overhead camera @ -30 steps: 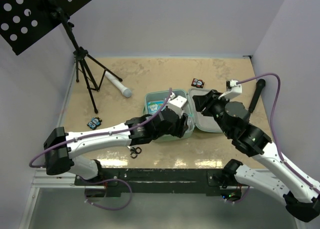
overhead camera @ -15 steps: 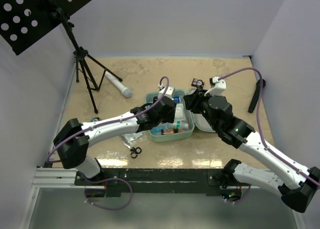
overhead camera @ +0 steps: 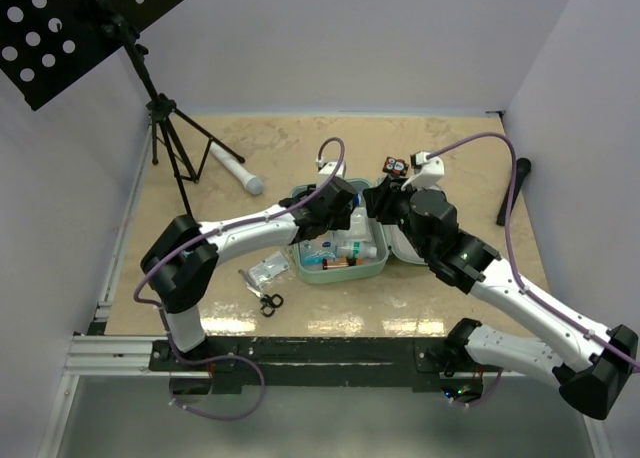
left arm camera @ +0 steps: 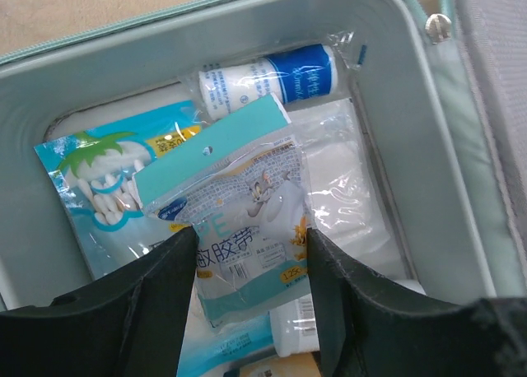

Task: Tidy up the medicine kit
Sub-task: Place the medical item at the medicine box.

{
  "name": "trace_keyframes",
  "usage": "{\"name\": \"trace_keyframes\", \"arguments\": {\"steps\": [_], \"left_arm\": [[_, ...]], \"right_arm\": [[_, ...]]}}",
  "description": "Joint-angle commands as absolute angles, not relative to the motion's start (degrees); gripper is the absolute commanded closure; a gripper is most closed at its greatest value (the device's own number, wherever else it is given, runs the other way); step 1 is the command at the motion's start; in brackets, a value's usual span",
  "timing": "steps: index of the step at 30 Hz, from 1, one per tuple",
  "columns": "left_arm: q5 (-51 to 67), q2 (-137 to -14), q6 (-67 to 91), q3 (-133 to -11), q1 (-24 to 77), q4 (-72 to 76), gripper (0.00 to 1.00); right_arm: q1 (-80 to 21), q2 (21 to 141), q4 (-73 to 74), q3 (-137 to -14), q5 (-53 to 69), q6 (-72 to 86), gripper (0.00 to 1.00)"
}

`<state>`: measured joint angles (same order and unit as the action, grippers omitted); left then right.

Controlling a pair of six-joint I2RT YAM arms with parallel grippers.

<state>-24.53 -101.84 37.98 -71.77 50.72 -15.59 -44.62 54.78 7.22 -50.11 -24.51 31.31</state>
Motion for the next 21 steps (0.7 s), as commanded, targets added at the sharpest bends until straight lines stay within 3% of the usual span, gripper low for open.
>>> {"name": "trace_keyframes", "arguments": {"steps": [1,21], "left_arm": [[-24.9,-104.1,41.1,-74.5,48.4,-16.1,0.41],[-17.1,-111.7,44.5,-79.1,49.7,-12.9,0.43]], "right_arm": [[-44.7,54.3,3.9,-49.7,-25.8,29.4,0.55],[-44.7,53.2,2.7,-48.3,-26.2,29.2,0.54]]}}
